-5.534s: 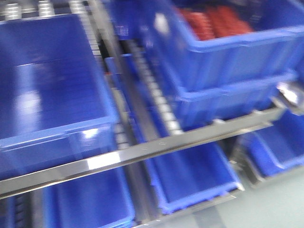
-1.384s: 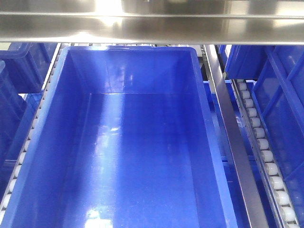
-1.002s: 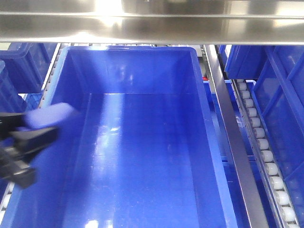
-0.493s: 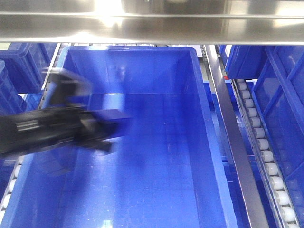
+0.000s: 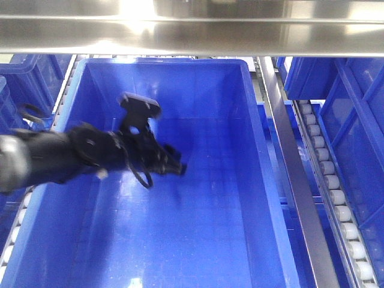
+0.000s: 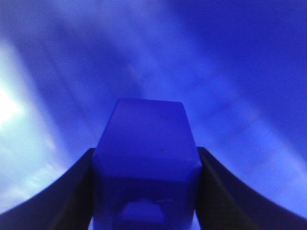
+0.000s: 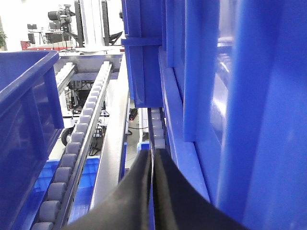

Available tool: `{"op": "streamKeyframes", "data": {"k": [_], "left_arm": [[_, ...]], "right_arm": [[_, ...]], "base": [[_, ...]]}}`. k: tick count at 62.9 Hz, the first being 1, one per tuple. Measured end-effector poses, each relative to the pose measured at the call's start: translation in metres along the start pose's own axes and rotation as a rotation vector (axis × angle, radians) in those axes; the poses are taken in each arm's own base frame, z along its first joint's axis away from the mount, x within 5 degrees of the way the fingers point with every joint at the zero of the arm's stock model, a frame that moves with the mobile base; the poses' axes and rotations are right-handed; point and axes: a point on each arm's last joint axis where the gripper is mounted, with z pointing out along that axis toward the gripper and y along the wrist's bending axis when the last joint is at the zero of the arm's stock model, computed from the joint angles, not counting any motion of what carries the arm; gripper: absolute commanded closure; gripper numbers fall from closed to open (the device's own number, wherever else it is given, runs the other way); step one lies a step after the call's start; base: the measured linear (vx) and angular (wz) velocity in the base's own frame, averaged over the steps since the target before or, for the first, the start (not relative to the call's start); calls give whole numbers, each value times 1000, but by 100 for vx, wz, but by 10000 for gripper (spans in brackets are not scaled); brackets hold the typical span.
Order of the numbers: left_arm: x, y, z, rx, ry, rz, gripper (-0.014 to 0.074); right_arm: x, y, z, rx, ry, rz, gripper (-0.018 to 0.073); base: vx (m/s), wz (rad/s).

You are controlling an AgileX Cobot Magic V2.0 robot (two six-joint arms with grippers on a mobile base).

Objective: Pour parts from conveyor to right shelf
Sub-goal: 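Move the left gripper with the block over the bin, then open the left gripper to drop the block into the bin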

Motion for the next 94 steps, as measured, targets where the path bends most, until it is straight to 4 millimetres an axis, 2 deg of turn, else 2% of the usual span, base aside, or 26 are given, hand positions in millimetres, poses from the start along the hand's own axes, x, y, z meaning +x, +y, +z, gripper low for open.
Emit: {"op": "streamKeyframes", "data": {"k": [16, 31, 45, 52, 79, 87, 94], "left_arm": [[1, 0, 3, 5, 15, 36, 153], [-1, -3, -4, 27, 20, 48, 130], [-24, -11, -45, 64, -67, 69, 132], [-22, -14, -65, 74, -84, 78, 132], [39, -15, -162, -28, -249, 80, 134], [61, -17, -187, -29, -294, 84, 156], [77, -20, -217, -29, -389, 93, 179]], "right_arm": [[0, 0, 0, 0, 0, 0, 568], [0, 0, 0, 0, 0, 0, 568], [0, 0, 0, 0, 0, 0, 568], [0, 0, 0, 0, 0, 0, 568], [0, 0, 0, 0, 0, 0, 568], [0, 0, 0, 0, 0, 0, 568], [0, 0, 0, 0, 0, 0, 568]], "base": [[0, 0], [0, 0], [0, 0], [0, 0], [0, 0], [0, 0], [0, 0]]}}
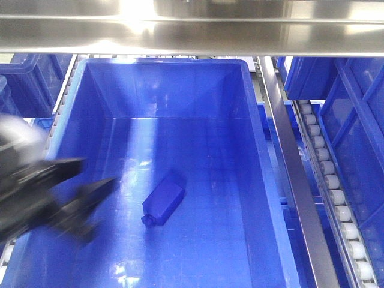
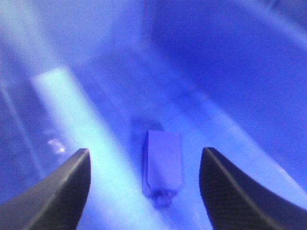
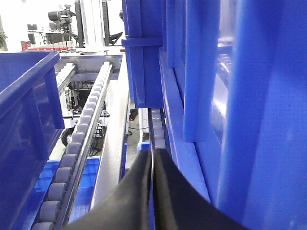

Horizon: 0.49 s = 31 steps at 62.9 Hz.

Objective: Pour parts from conveyor to right shelf
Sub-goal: 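Open the left gripper to drop the block into the bin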

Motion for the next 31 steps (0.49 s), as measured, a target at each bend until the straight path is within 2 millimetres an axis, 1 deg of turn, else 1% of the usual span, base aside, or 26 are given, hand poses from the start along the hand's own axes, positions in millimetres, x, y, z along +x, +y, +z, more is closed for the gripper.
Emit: {"op": "streamKeyframes", "data": {"k": [8, 14, 21, 26, 31], "left_arm": [[3, -5, -36, 19, -109, 13, 202], [6, -10, -58, 51, -174, 28, 218], [10, -17, -80, 89, -221, 74, 246], [15, -20, -92, 114, -224, 110, 285], [20, -22, -100, 117, -210, 131, 354]], "right_arm": [[0, 0, 0, 0, 0, 0, 568], [0, 0, 0, 0, 0, 0, 568], [0, 0, 0, 0, 0, 0, 568], [0, 0, 0, 0, 0, 0, 568], [0, 0, 0, 0, 0, 0, 568]], "base": [[0, 0], [0, 0], [0, 0], [0, 0], [0, 0]]}}
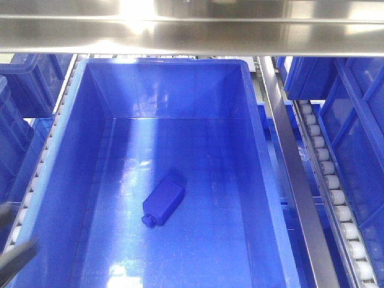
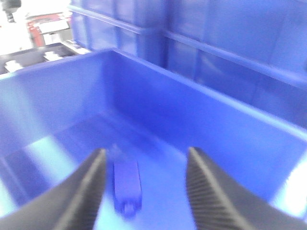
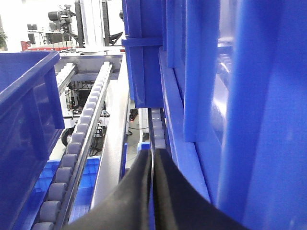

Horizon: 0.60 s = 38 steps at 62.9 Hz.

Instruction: Pour parts from conveyor to right shelf

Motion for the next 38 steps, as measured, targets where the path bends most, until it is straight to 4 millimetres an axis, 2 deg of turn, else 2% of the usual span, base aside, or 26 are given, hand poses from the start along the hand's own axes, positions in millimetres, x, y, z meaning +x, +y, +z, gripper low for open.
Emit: {"op": "streamKeyframes", "data": {"k": [5, 10, 38], "left_arm": [[4, 0, -6, -22, 25, -3, 457], [7, 2, -10, -54, 50, -10, 608], [11, 5, -11, -84, 94, 7, 604]], "right_arm": [[0, 0, 0, 0, 0, 0, 568], [0, 0, 0, 0, 0, 0, 568], [0, 0, 0, 0, 0, 0, 568]], "base": [[0, 0], [0, 0], [0, 0]]}}
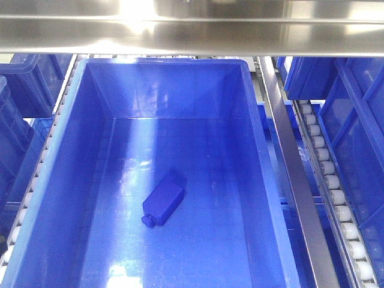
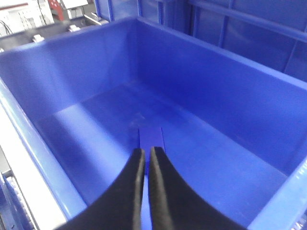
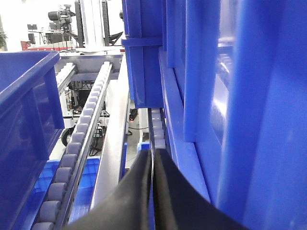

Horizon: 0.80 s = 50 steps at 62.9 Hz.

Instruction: Pour parts from conveyor to right shelf

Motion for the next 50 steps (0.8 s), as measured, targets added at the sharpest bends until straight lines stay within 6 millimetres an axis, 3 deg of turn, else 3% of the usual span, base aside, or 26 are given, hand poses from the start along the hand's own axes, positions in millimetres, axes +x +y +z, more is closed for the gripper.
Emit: {"op": "streamKeyframes", "data": {"k": [37, 50], "left_arm": [[6, -1, 2, 1, 23, -3, 604], [23, 6, -5, -186, -6, -12, 604]], "right_arm": [[0, 0, 0, 0, 0, 0, 568], [0, 0, 0, 0, 0, 0, 568]], "base": [[0, 0], [0, 0]]}}
